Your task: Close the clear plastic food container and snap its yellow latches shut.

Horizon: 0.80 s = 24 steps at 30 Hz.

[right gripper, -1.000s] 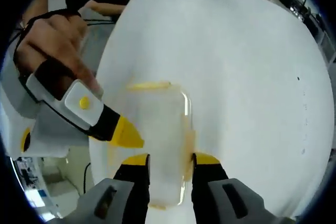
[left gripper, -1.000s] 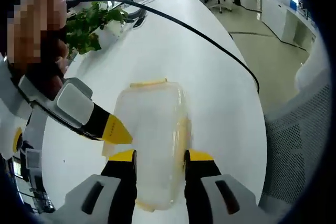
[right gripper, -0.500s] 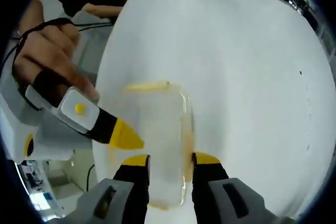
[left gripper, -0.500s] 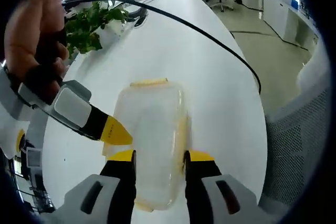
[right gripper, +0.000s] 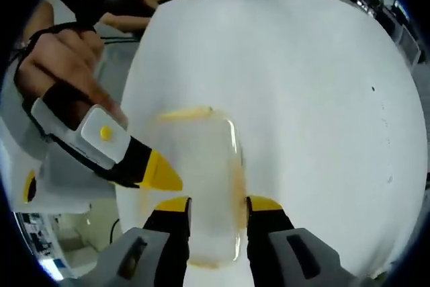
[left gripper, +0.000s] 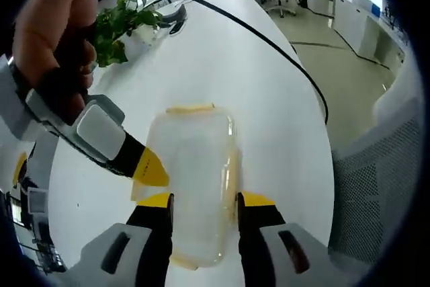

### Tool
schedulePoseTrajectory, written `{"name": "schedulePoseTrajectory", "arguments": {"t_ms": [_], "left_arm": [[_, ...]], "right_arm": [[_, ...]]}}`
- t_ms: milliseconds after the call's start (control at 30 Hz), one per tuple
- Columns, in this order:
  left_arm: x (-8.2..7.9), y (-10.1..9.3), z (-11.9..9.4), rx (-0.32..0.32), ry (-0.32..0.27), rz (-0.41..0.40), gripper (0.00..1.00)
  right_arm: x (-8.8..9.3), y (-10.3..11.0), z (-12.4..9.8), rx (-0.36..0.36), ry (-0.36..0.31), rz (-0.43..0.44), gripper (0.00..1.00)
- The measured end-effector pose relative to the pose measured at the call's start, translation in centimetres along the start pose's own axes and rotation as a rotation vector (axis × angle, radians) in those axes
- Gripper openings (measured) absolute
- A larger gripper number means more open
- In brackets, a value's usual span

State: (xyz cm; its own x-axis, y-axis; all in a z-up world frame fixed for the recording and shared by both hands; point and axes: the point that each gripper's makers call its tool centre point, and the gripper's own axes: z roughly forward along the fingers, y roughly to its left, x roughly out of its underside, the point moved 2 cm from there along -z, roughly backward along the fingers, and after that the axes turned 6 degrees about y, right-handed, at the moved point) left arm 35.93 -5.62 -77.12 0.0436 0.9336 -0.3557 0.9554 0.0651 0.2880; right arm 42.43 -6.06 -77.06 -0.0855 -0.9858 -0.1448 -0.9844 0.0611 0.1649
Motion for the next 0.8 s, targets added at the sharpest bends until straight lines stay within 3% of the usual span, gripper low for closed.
{"name": "schedulePoseTrajectory", "arguments": {"t_ms": [267, 400, 800], "left_arm": [[0.7, -0.2, -0.4, 0.058, -0.008, -0.022, 0.47], [1.2, -0.1, -0.3, 0.094, -0.011, -0.012, 0.59], [3.1, 1.4, -0.5, 0.098, 0.031, -0.004, 0.67]], "right_arm": [[0.5, 0.5, -0.6, 0.013, -0.039, 0.017, 0.38], [1.0, 0.7, -1.0, 0.028, -0.063, 0.04, 0.42], [2.5, 1.9, -1.2, 0.051, -0.073, 0.054, 0.49]]}}
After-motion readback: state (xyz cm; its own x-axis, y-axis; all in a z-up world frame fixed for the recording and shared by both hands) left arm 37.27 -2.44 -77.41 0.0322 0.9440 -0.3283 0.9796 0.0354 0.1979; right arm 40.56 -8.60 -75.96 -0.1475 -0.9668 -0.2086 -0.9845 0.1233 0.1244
